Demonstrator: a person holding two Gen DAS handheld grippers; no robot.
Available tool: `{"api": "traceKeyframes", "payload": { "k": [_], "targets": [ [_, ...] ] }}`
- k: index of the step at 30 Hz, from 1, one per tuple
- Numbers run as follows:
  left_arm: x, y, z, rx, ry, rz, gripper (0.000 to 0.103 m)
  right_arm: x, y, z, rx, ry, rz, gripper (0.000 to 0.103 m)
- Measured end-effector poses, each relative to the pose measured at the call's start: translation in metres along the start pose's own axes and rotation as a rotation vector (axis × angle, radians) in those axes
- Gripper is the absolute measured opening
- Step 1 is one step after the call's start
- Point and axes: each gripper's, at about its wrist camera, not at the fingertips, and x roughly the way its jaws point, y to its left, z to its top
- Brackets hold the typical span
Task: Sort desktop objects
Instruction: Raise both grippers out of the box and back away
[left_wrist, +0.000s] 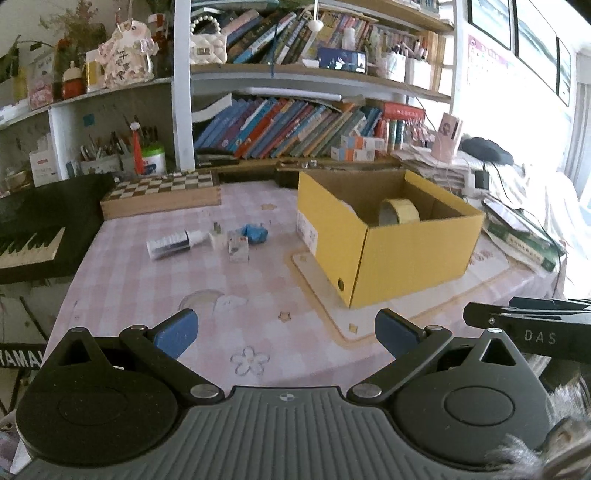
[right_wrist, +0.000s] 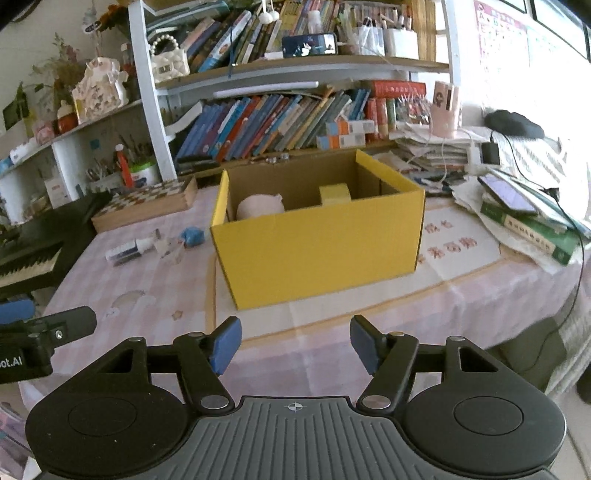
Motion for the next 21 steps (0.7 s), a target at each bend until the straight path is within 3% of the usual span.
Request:
{"api": "traceKeyframes", "payload": {
  "k": [21],
  "targets": [
    [-0.027,0.033,-0.037,0.014,0.081,-0.015,0.103,-0.019,0.047,-0.044,-0.024,0.103,0.031,0.077]
  ]
}}
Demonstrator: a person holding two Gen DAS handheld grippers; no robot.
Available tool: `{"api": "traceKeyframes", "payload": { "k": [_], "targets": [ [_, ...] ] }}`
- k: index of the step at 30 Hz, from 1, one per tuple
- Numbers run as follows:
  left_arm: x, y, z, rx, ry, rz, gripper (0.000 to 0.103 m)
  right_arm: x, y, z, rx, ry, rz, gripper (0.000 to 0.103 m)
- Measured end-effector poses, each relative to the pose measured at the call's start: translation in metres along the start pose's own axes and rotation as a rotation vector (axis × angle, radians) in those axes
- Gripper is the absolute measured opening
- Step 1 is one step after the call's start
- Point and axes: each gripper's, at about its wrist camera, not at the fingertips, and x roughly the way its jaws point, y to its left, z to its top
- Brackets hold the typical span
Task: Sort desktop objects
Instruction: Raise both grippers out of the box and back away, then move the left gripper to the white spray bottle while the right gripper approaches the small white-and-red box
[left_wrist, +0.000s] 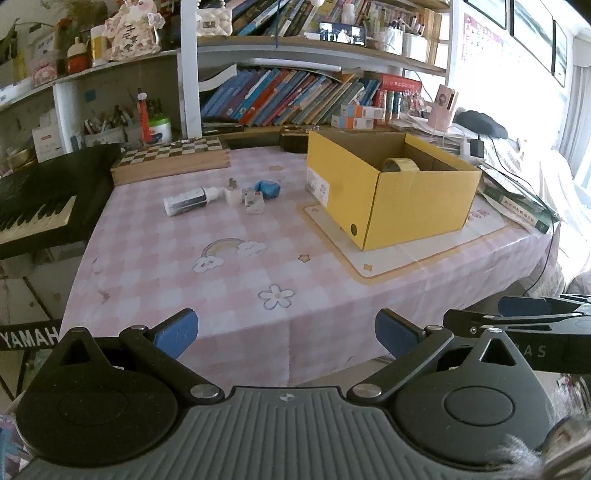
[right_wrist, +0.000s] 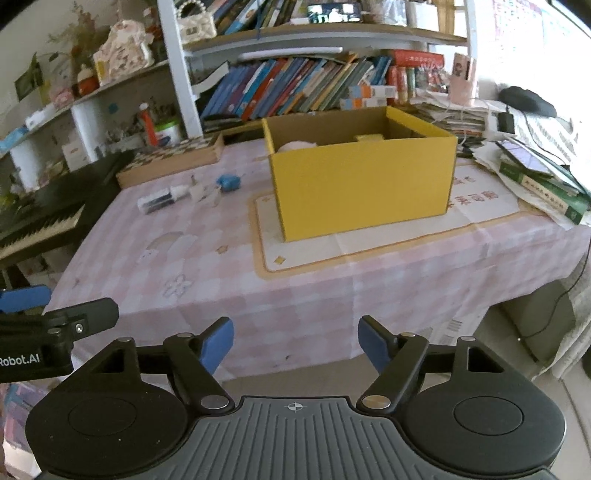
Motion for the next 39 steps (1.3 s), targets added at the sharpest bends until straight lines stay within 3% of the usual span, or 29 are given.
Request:
{"api": "traceKeyframes", "payload": {
  "k": [39],
  "targets": [
    [-0.02,0.078,0.001,-0.109,-0.066,0.133,0.103,0.019,0.095,0.02,-0.224,-0.029,0.165,0.081]
  ]
}}
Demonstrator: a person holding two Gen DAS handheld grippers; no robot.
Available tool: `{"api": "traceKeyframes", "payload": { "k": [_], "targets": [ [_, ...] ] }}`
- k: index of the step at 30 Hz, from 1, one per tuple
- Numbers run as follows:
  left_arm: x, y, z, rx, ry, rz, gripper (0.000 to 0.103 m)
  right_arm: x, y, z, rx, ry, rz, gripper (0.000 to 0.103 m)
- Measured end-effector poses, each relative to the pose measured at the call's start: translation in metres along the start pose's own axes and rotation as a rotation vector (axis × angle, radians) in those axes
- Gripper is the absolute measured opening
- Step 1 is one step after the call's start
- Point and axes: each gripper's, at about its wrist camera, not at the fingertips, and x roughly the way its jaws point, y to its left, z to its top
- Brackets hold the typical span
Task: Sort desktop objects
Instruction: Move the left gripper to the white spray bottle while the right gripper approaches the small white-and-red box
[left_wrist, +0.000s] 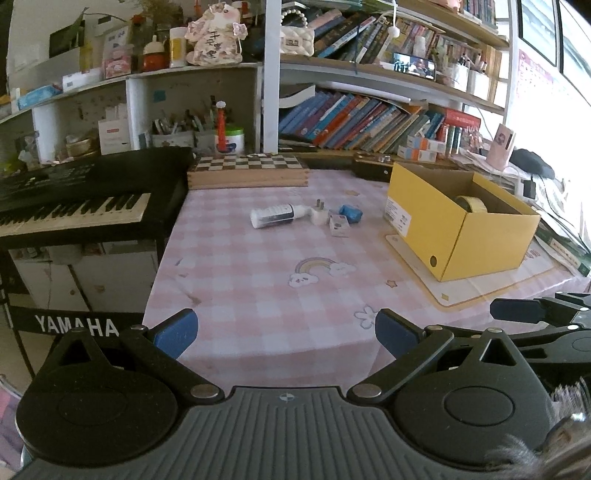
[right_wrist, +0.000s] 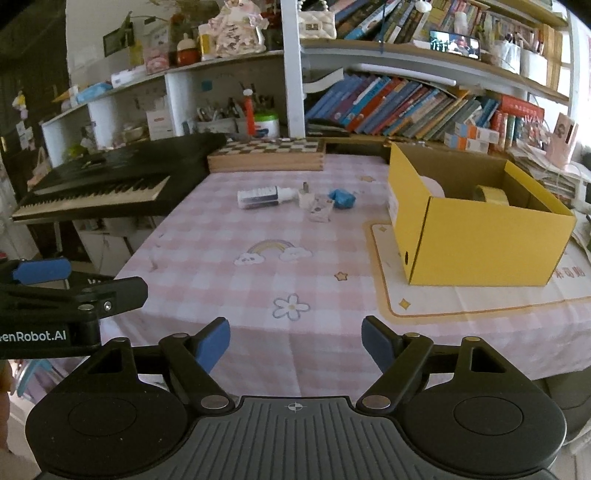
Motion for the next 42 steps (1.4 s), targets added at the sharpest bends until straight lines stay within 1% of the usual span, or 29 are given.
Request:
{"api": "traceKeyframes", "payload": {
  "k": [11,18,30,34,37,42],
  "targets": [
    [0.02,0.006,0.007,-0.011,0.02,0.006,0.103,0.018,0.0,0.008,-0.003,0.012,0.007,0.081],
    [0.046,0.008,0.018,-0.016,0.04,0.016,0.103,0.041,-0.005,0.02,-0.004,0.025,0.017,0.081],
    [0.113,0.013,0.053,-0.022,0.06,0.03,0.103,0.097,-0.019,0.058,-0.032,0.049,0.026,0.081],
    [0.137,0.013,0.068,0.008,0.046,0.024,0.103,0.12,-0.025,0.071,-0.03,0.04,0.028,0.081],
    [0.16,0.013,0.082,0.049,0.038,0.02,0.103,0.14,-0.028,0.08,-0.021,0.039,0.024,0.081],
    [0.197,0.014,0.101,0.107,0.047,0.025,0.103,0.173,-0.034,0.092,-0.002,0.064,0.014,0.081]
  ]
}}
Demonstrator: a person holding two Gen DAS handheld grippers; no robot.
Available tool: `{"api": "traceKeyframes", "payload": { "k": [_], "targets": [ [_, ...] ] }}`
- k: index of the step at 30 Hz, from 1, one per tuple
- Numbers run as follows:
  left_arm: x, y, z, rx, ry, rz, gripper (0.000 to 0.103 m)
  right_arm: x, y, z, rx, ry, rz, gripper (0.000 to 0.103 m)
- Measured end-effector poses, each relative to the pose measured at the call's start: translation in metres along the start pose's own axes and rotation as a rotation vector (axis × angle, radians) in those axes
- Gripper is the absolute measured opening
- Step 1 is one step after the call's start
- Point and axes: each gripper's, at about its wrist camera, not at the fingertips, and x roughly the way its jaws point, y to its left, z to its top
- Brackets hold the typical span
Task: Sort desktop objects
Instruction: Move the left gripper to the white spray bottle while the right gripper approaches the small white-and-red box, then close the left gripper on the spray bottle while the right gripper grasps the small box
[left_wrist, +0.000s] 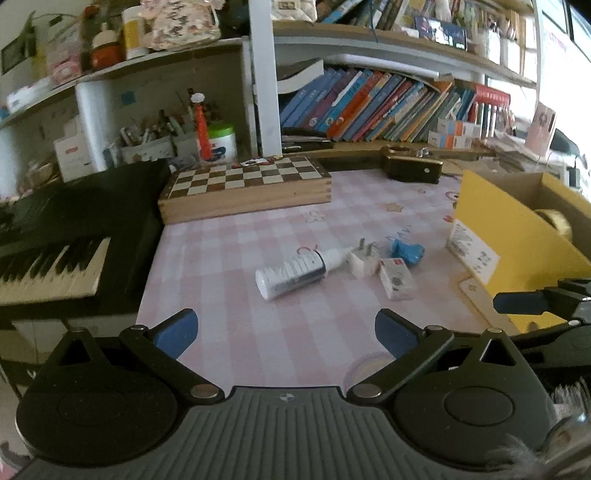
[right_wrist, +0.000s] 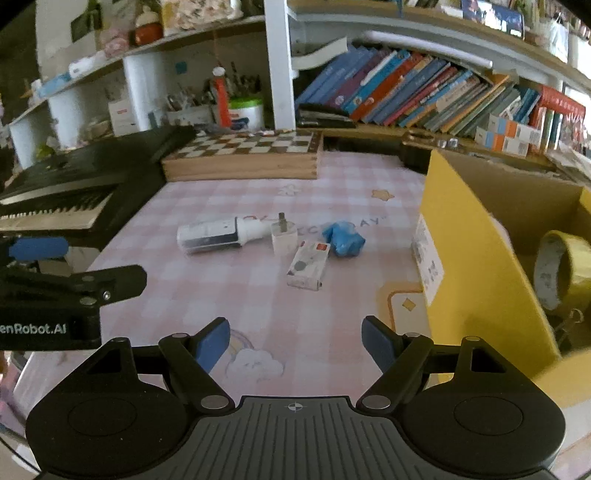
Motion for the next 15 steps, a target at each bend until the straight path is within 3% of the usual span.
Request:
{"api": "traceKeyframes", "payload": {
  "k": [11,15],
  "targets": [
    [0.073,0.009,0.036,0.057,0.037,-0.063,0.102,0.046,0.0,0.021,-0.011,0.053,-0.006,0.08],
    [0.099,0.005,0.042,0.107,0.085,-0.085,0.1,0.062,0.002,0.03,-0.01,0.078,-0.004,0.08]
  ]
}}
